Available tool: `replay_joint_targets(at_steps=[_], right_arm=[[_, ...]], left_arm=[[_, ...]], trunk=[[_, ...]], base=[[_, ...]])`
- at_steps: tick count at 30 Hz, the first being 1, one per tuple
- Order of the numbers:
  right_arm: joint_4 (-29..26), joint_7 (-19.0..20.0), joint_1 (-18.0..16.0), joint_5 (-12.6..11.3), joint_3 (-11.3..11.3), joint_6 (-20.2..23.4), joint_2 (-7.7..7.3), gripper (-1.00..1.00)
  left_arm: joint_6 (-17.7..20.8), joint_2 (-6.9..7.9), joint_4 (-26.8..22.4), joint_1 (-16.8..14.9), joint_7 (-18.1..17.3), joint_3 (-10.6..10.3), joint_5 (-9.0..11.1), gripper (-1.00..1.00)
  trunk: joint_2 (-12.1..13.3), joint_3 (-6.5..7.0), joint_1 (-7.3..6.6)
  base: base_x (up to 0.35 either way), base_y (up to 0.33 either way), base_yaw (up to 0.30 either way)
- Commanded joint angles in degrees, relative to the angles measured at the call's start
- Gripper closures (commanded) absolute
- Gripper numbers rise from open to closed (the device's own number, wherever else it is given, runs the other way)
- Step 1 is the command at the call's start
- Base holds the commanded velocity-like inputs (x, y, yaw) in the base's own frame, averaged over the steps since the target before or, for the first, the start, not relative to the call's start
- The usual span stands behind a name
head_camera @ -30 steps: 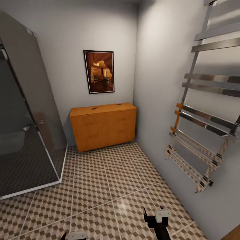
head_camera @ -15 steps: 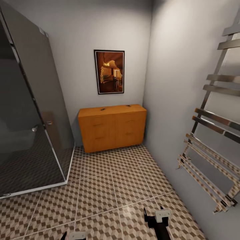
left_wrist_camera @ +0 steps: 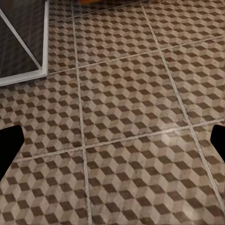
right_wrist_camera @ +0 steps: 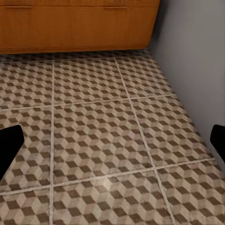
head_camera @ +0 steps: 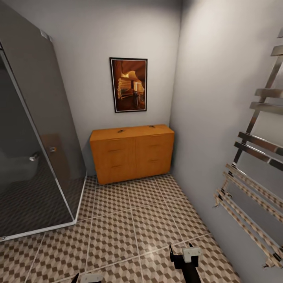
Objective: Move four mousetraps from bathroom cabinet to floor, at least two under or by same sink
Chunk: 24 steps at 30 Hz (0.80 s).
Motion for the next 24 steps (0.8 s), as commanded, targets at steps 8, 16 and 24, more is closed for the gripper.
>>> replay_joint_targets(at_steps=[8, 16, 24], right_arm=[[0.1, -0.6, -0.1, 0.4, 0.3, -0.1, 0.01, -1.0], [0.1, -0.6, -0.1, 0.4, 0.3, -0.1, 0.01, -1.0], [0.1, -0.6, -0.1, 0.4, 0.3, -0.1, 0.0, -1.0]], left_arm=[[-0.4, -0.04, 0.2, -0.1, 0.0, -0.5, 0.6, -1.0], [-0.4, -0.04, 0.2, -0.1, 0.0, -0.5, 0.6, -1.0], [-0.4, -0.04, 0.2, -0.1, 0.0, -0.5, 0.6, -1.0]], trunk=[[-0.1, -0.13, 0.06], [-0.1, -0.13, 0.06], [-0.1, -0.13, 0.06]], base=[[0.229, 0.0, 0.0], [0.227, 0.0, 0.0], [0.226, -0.038, 0.0]])
